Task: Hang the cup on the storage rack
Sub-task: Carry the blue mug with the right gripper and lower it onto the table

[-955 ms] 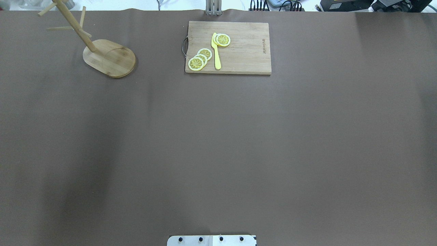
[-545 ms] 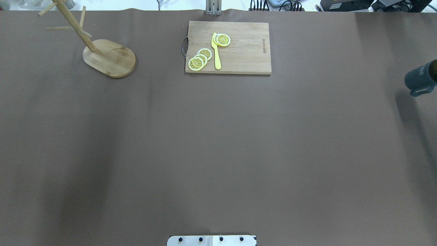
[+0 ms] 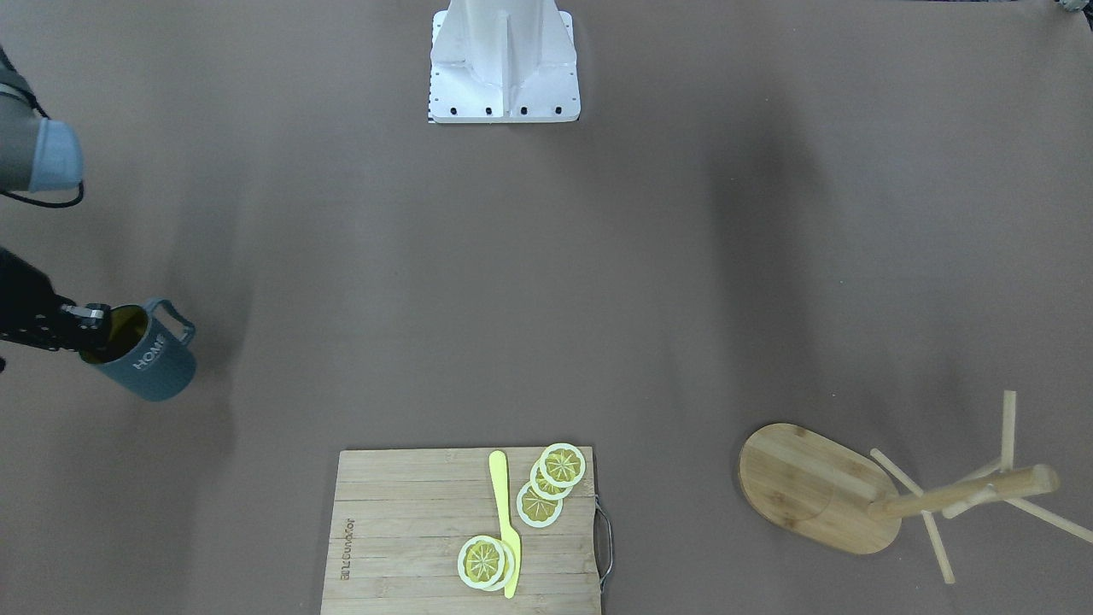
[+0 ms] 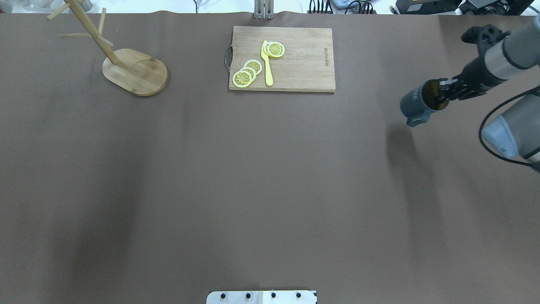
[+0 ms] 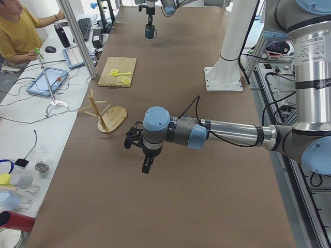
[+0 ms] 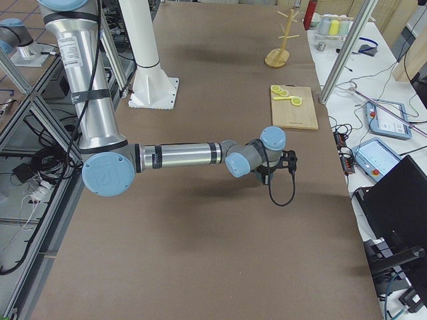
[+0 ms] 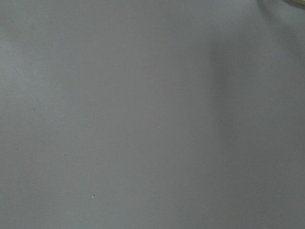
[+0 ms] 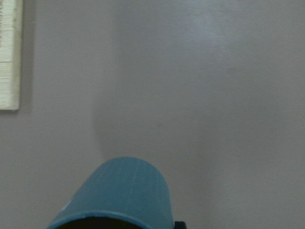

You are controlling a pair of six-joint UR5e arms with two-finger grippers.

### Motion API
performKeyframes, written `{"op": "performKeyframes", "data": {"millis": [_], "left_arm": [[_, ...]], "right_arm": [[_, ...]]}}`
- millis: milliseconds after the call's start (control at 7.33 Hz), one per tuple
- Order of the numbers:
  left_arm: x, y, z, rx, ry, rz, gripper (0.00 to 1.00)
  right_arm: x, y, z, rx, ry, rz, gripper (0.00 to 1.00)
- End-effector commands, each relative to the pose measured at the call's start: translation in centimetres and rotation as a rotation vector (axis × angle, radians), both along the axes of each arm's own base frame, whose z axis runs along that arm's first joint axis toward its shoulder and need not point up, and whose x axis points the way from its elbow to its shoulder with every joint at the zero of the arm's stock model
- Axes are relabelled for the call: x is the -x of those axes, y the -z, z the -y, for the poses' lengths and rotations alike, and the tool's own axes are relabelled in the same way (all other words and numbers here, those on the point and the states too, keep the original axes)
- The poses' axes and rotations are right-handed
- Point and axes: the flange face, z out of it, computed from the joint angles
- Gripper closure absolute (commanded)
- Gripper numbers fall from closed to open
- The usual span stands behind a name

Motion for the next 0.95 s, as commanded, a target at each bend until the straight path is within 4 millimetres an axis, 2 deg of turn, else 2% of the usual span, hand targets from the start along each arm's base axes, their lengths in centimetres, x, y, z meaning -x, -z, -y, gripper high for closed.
{"op": "performKeyframes", "data": {"millis": [0, 136, 273, 409, 545, 682, 818], "left_arm": [[-0.1, 0.0, 0.1, -0.001, -0.002, 0.0, 0.02], [-0.1, 0.1, 0.3, -0.004, -0.004, 0.0, 0.02], [-0.1, 0.1, 0.3, -0.004, -0.004, 0.0, 0.02], [-0.1, 0.1, 0.2, -0.007, -0.005, 0.001, 0.02], [0.0, 0.5, 0.1, -0.014, -0.003, 0.0, 0.02], [-0.1, 0.1, 0.1, -0.01, -0.008, 0.001, 0.02], [0.0, 0.5, 0.1, -0.027, -0.006, -0.001, 0.02]], "right_arm": [[10.2, 14.1, -3.8, 0.098, -0.007, -0.03, 1.0], [13.1, 17.1, -5.1, 0.134, 0.003, -0.013, 1.0], [16.2, 17.8, -7.0, 0.149, 0.043, -0.009, 1.0], [18.9, 19.2, -8.0, 0.218, 0.03, 0.0, 1.0], [22.7, 20.0, -8.7, 0.304, 0.01, -0.007, 1.0], [25.5, 20.9, -10.1, 0.342, 0.011, -0.015, 1.0], [27.0, 21.9, -11.8, 0.348, 0.022, -0.01, 1.0]]}}
